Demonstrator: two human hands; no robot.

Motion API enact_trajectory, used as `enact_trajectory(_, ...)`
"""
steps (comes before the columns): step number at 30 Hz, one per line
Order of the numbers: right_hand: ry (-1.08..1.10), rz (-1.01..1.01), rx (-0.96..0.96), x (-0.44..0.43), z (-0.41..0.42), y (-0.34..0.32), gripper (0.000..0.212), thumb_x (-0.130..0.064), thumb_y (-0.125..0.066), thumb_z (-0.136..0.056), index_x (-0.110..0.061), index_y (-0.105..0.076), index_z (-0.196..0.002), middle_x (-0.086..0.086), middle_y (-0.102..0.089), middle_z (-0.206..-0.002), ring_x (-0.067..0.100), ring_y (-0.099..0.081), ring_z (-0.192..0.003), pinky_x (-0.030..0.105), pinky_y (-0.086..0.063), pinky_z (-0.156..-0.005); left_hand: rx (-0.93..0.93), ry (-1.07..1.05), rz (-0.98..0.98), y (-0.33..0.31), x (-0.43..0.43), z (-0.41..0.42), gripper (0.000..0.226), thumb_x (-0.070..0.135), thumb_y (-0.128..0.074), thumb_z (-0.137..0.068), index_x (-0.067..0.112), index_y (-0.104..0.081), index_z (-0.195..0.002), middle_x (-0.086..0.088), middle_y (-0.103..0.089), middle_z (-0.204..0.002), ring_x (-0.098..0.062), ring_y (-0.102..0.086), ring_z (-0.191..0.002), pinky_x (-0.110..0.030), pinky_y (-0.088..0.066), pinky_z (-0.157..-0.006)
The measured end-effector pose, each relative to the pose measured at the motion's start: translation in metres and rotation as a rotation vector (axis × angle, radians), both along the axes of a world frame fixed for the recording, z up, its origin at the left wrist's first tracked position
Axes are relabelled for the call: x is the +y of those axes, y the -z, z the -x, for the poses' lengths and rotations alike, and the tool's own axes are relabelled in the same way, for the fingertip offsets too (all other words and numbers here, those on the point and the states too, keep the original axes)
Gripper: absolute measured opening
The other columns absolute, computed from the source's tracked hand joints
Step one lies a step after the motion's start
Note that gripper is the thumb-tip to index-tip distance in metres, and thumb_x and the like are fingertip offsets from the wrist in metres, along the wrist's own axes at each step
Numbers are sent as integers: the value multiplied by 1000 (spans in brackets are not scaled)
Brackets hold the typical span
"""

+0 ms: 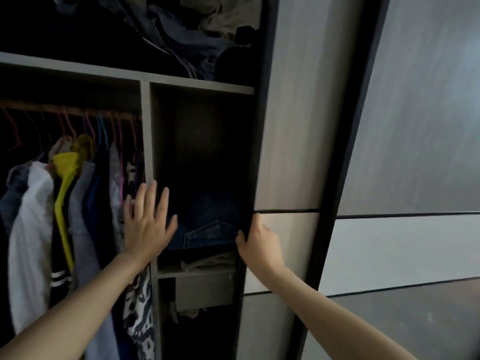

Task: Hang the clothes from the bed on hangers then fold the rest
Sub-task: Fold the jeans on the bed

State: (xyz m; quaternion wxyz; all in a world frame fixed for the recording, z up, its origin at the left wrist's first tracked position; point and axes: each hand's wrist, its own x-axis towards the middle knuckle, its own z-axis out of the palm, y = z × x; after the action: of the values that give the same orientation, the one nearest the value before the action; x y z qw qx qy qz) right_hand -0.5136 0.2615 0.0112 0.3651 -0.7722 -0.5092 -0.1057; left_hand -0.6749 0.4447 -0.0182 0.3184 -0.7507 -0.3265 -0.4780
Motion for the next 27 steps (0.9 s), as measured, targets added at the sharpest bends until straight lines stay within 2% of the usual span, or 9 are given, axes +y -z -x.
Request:
enact_trajectory(7, -259, 126, -177, 48, 80, -2, 16, -19, -42, -93, -13, -27, -90, 14, -53, -82, 25, -44, -65, 28, -18, -45, -67, -166, 64, 10, 18, 81, 52, 32, -37, -96, -1, -44, -135, -27, -42, -140, -42, -38, -128, -59, -34, -98)
enact_trajectory(9, -330, 173, -275, 67, 105, -3, 12, -14, -40, -92, -11, -28, -92, 14, -52, -83, 30, -51, -69, 29, -15, -45, -74, -207, 91, 12, 19, 106, 52, 32, -35, -95, -1, -42, -135, -27, -40, -141, -42, -36, -129, -59, -34, -98)
enact_trajectory(10, -348, 207, -339, 74, 115, -5, 9, -11, -40, -92, -9, -32, -97, 16, -56, -89, 34, -56, -75, 30, -16, -46, -82, -217, 102, 12, 18, 115, 53, 33, -34, -96, -1, -41, -136, -27, -40, -141, -41, -35, -130, -60, -33, -99)
enact_trajectory(13, -407, 189, -580, 92, 145, -12, 30, -10, -51, -85, -4, -47, -115, 15, -63, -97, 34, -63, -81, 31, -29, -53, -137, -238, 145, 12, 15, 148, 57, 38, -26, -99, -3, -41, -135, -28, -40, -141, -39, -30, -132, -60, -30, -99)
enact_trajectory(16, -383, -106, -886, 90, 140, -15, 26, -24, -77, -56, -14, -68, -78, 5, -65, -74, 23, -60, -64, 24, -39, -49, -139, -151, 110, 10, 13, 174, 67, 50, -16, -99, -2, -30, -140, -28, -39, -141, -37, -23, -136, -55, -24, -103)
enact_trajectory(18, -374, -237, -1048, 89, 113, -6, 21, -23, -62, -67, -17, -74, -83, 9, -71, -91, 27, -63, -82, 32, -43, -70, -55, -124, 45, 6, 12, 180, 70, 54, -15, -97, 3, -20, -144, -25, -30, -146, -30, -7, -144, -51, -17, -108)
enact_trajectory(20, -319, -258, -1136, 87, 77, 5, 39, -22, -48, -72, -21, -74, -101, 12, -67, -115, 29, -64, -106, 43, -37, -91, 24, -132, -40, 0, 12, 177, 66, 54, -15, -97, 9, -15, -145, -20, -11, -154, -25, 4, -146, -51, -12, -111)
enact_trajectory(23, -227, -271, -1164, 85, 47, 18, 44, -27, -46, -78, -28, -67, -116, 11, -57, -129, 28, -48, -124, 51, -30, -100, 66, -142, -115, -5, 15, 167, 64, 51, -14, -98, 12, -8, -148, -11, 11, -158, -27, 7, -145, -56, -19, -107)
enact_trajectory(27, -91, -420, -1100, 85, 35, 28, 40, -34, -36, -92, -32, -54, -127, 13, -45, -140, 28, -41, -126, 51, -22, -107, 34, -119, -151, -7, 23, 154, 67, 51, -16, -98, 13, 2, -151, -12, 13, -157, -30, 8, -145, -56, -16, -107)
